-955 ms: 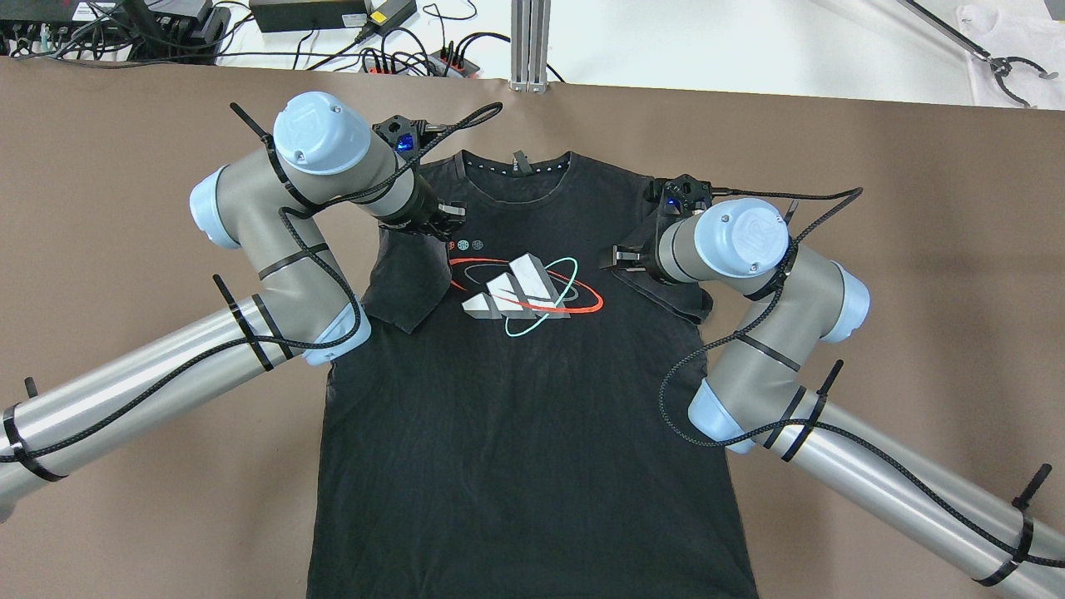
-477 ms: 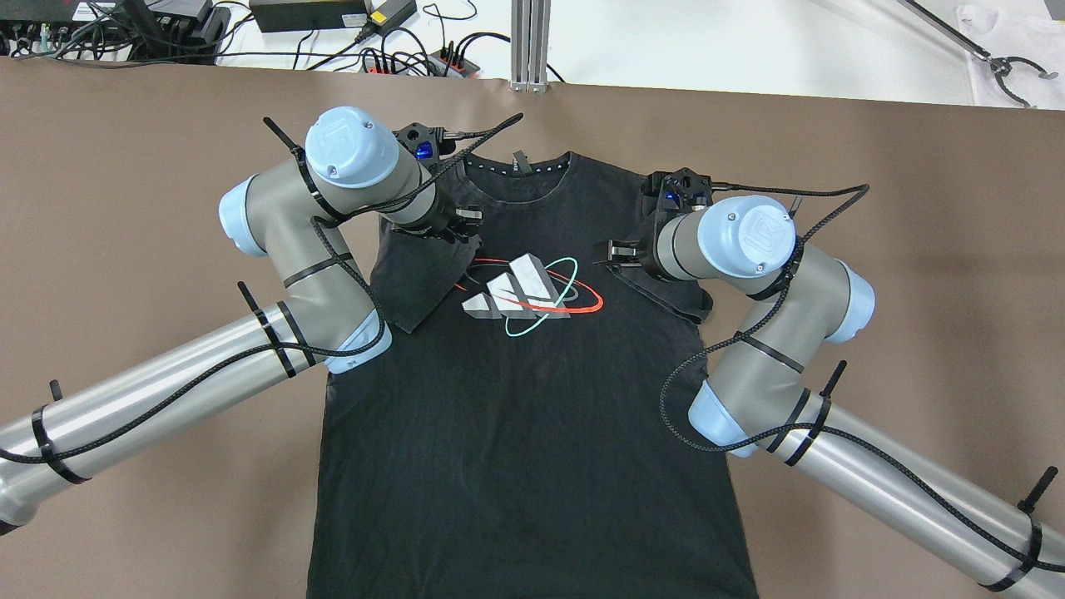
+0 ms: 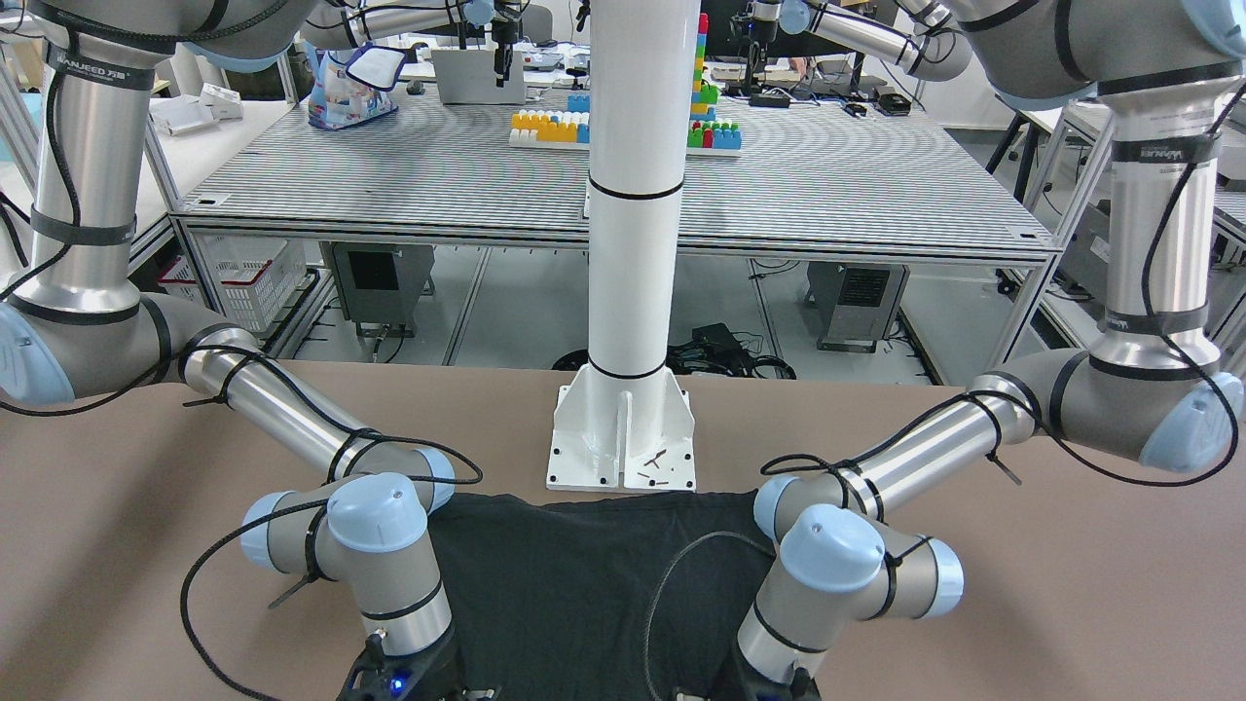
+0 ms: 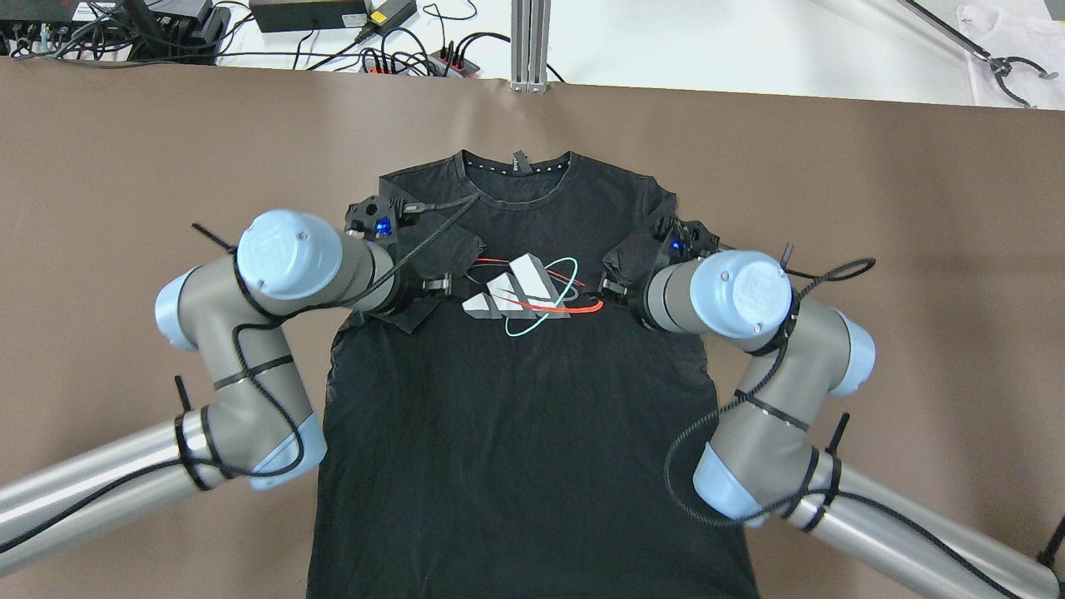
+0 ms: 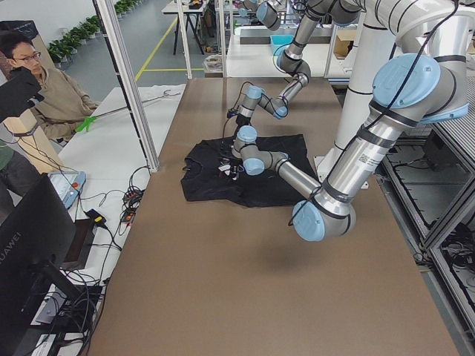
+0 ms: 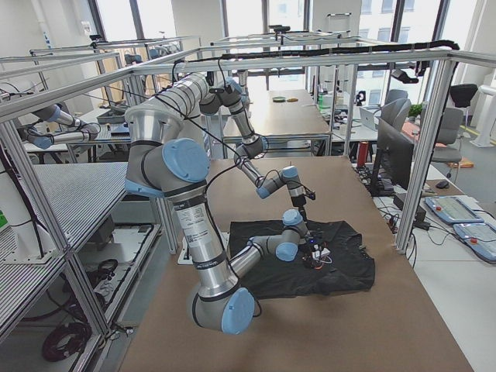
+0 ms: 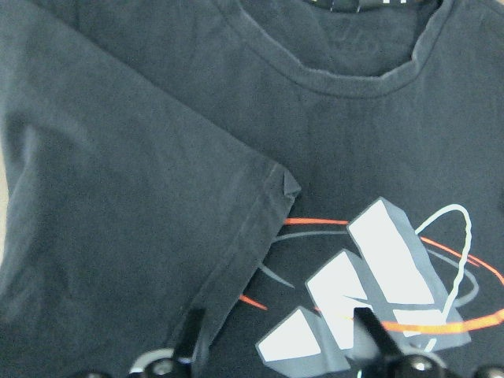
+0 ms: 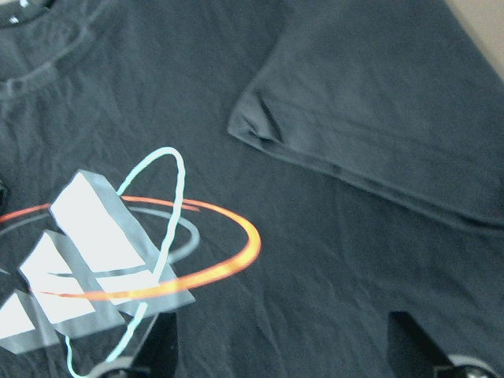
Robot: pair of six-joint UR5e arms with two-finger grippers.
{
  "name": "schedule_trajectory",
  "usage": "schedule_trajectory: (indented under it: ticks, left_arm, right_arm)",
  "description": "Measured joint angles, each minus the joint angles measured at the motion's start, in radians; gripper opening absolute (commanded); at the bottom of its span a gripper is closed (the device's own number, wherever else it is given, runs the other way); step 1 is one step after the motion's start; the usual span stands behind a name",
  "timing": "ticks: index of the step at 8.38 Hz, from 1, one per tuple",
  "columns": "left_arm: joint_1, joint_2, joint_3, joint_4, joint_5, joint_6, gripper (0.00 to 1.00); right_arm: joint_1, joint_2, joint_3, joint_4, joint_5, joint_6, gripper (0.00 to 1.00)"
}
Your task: Fold clothes
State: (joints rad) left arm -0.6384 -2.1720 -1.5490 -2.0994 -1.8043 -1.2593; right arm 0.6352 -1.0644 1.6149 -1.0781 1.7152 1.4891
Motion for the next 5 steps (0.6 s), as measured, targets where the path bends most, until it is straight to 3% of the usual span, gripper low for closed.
schedule_trajectory:
  ticks: [3, 5]
  left_arm:
    - [0.134, 0.219, -0.268, 0.057, 0.070, -0.156, 1.00]
    - [0.240, 0.309, -0.382, 0.069, 0.182, -0.280, 1.00]
  right_arm:
    - [-0.259, -0.219, 0.299, -0.183, -0.247, 0.233, 0.94]
    - [-0.381, -0.338, 0.459, -0.287, -0.310, 0.360, 0.94]
